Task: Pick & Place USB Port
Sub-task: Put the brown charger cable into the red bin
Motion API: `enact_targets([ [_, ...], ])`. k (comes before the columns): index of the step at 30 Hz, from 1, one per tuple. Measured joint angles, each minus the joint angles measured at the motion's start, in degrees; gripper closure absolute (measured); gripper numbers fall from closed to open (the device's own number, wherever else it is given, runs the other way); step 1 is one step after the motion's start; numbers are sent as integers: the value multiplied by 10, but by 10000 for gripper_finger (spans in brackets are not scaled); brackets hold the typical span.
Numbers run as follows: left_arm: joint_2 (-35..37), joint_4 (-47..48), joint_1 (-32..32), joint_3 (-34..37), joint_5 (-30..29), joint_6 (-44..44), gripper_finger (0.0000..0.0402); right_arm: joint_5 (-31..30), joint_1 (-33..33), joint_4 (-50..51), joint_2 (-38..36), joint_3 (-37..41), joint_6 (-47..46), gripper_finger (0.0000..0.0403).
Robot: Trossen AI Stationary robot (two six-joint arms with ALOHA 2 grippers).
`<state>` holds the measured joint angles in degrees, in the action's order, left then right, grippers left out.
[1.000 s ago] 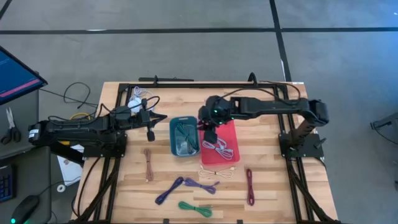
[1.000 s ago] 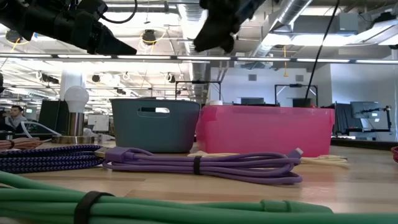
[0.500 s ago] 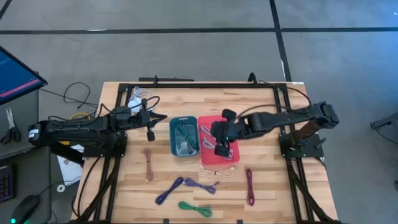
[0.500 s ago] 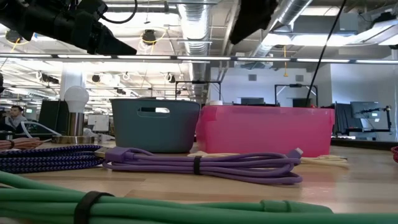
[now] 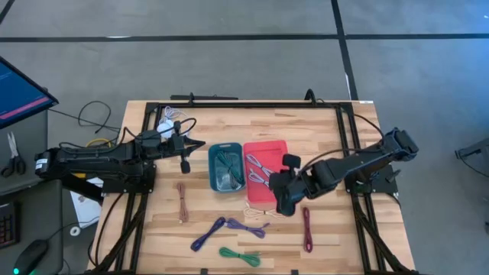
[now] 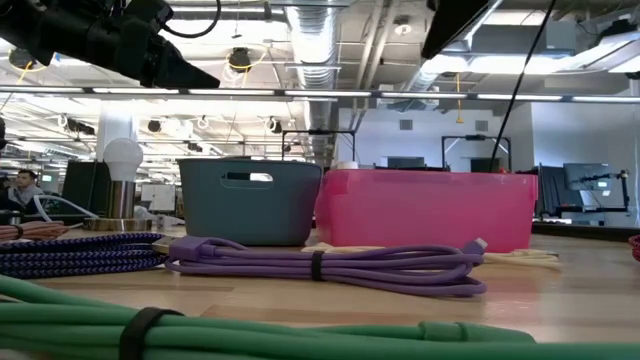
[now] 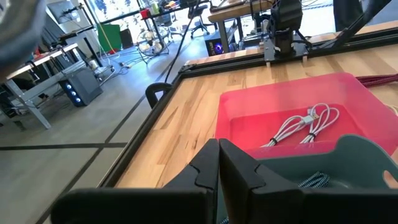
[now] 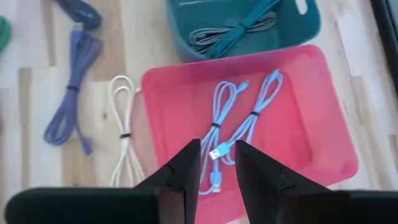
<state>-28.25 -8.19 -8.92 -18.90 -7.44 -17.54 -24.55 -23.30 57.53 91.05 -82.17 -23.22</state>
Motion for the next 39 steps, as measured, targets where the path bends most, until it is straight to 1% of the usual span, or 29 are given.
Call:
enact_targets([
  [7,0,0,0,0,0,0,389,-2,-41,-11,0,0,-34,312],
  [14,0,0,0,0,0,0,389,-4,-64,-12,0,0,-76,312],
  [20,0,0,0,0,0,0,389,44,-67,-35,0,0,-84,312],
  [24,0,0,0,0,0,0,389,118,-66,-71,0,0,-84,312],
  [26,0,0,0,0,0,0,389,138,-66,-91,0,0,-84,312],
  [34,0,0,0,0,0,0,389,140,-62,-147,0,0,-79,312],
  [39,0,0,0,0,0,0,389,169,-56,-147,1,0,-91,312],
])
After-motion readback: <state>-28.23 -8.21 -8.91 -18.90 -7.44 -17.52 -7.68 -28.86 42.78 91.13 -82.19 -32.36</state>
